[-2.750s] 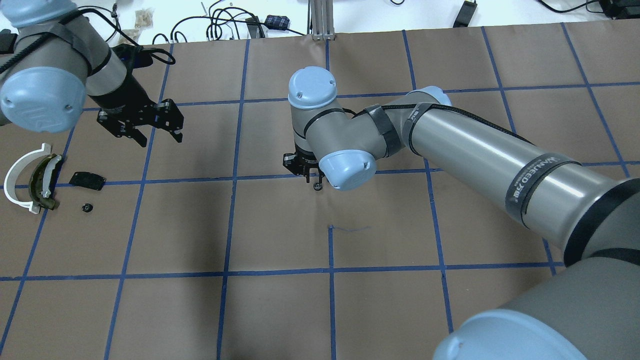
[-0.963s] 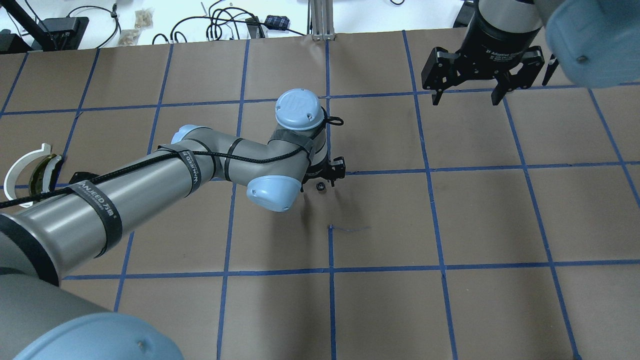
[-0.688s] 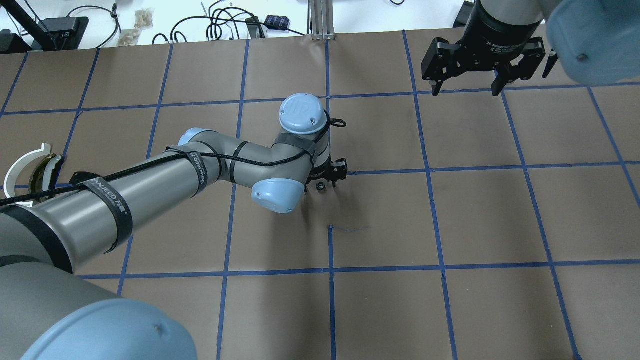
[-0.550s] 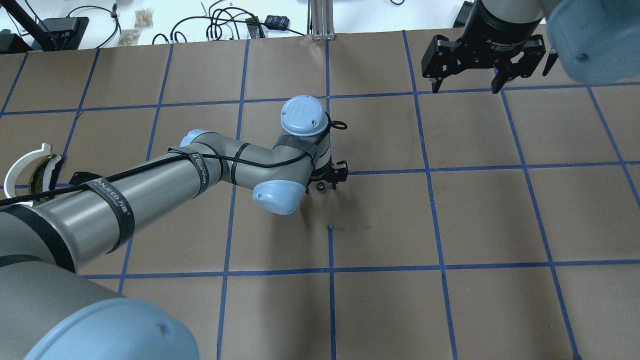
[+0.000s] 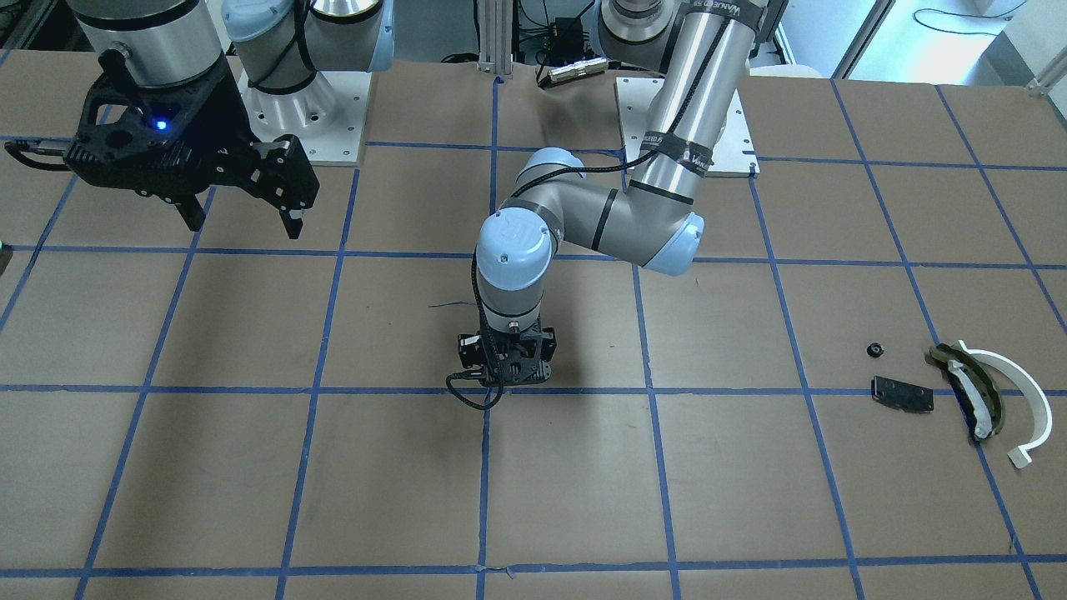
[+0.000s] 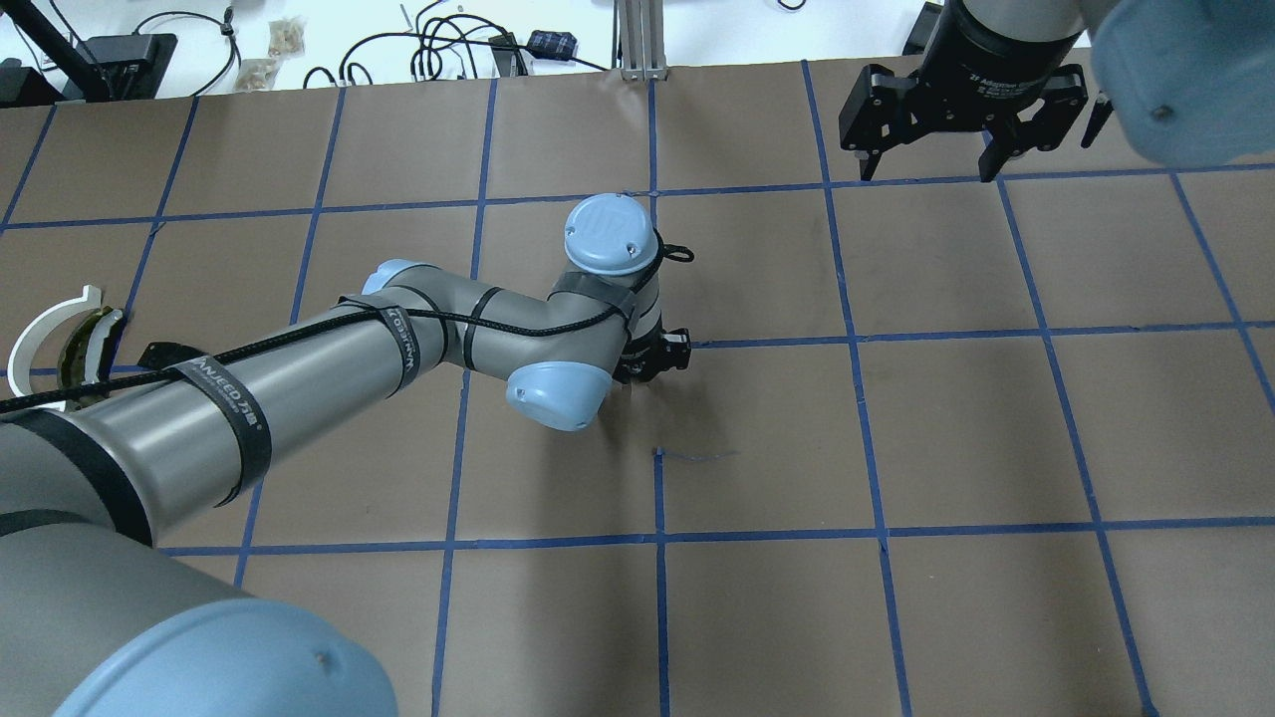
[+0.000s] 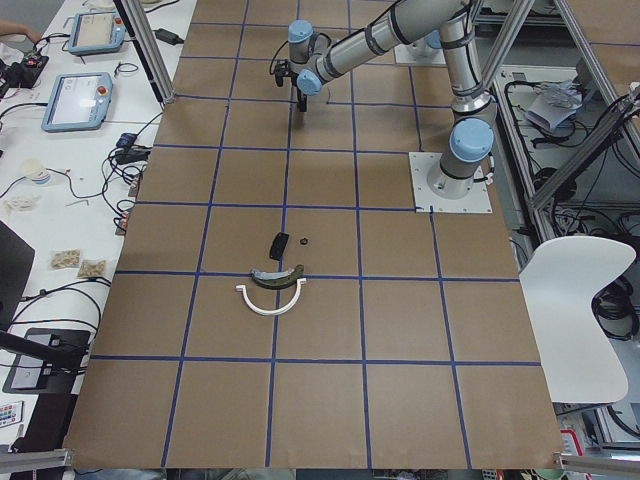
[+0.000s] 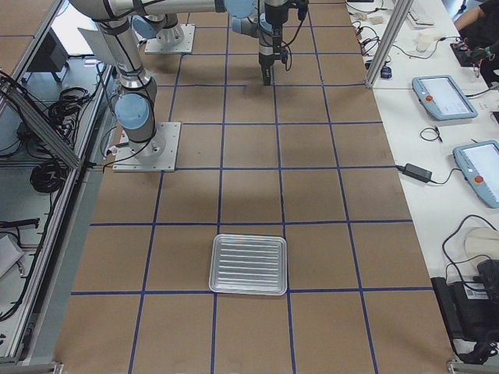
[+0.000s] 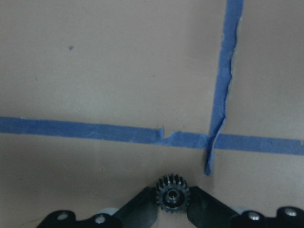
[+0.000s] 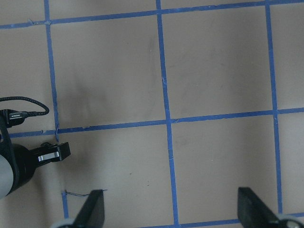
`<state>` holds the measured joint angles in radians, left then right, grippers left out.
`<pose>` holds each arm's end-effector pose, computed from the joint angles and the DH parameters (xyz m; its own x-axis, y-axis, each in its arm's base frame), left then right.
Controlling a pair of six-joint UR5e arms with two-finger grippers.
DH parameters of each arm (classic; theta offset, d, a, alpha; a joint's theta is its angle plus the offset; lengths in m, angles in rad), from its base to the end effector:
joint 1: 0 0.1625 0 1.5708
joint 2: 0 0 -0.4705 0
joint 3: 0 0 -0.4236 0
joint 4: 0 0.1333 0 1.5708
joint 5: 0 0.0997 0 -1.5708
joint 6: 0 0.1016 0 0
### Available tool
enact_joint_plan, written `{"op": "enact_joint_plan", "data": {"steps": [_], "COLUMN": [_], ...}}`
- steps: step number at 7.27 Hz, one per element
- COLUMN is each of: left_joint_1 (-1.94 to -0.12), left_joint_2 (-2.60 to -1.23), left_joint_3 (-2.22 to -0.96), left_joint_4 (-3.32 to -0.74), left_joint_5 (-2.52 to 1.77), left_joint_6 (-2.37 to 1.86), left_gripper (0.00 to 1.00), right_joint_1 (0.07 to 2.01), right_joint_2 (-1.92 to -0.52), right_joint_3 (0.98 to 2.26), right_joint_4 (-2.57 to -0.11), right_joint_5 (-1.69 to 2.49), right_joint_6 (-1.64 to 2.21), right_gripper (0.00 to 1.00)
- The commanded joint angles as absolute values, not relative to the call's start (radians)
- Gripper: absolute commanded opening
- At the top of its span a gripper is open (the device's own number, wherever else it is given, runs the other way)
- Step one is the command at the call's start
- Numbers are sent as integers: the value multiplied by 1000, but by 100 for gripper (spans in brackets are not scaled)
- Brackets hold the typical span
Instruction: Place bearing gear from tray to pile
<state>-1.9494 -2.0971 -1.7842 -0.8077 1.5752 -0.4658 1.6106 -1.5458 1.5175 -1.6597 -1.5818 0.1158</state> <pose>-0.3642 -0.5561 0.1846 -0.9962 -0.0871 0.0066 -0.0872 0.9959 -0.0229 0.1538 -0.5404 0.5556 -0.9971 0.0764 -0.0027 0.0762 0.9902 -0.1174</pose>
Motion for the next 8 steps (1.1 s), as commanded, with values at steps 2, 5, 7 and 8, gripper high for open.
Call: {"op": "enact_joint_plan", "data": {"steps": [2, 5, 7, 8], "left_joint_1": [-1777, -1308, -992, -927], "left_joint_2": [-1949, -1820, -1848, -1879], "left_joint_3": [-1759, -1857, -1930, -1943], "left_joint_4": [-1061, -1066, -981, -968], "left_joint_5": [1675, 1680, 1666, 1566], "left_joint_6": [-159, 374, 704, 762], "left_gripper": [0, 0, 0, 0], "right_joint_1": [1611, 1609, 1609, 1609], "right_joint_2": [-1546, -1552, -1546, -1543], "right_joint_3": [1520, 1516, 1528, 1526], "right_joint_4": [-1649, -1658, -1663, -1657], "right_joint_5": [-1589, -1576, -1575, -1580], "right_joint_6": [120, 123, 124, 123], "right_gripper": [100, 100, 100, 100]}}
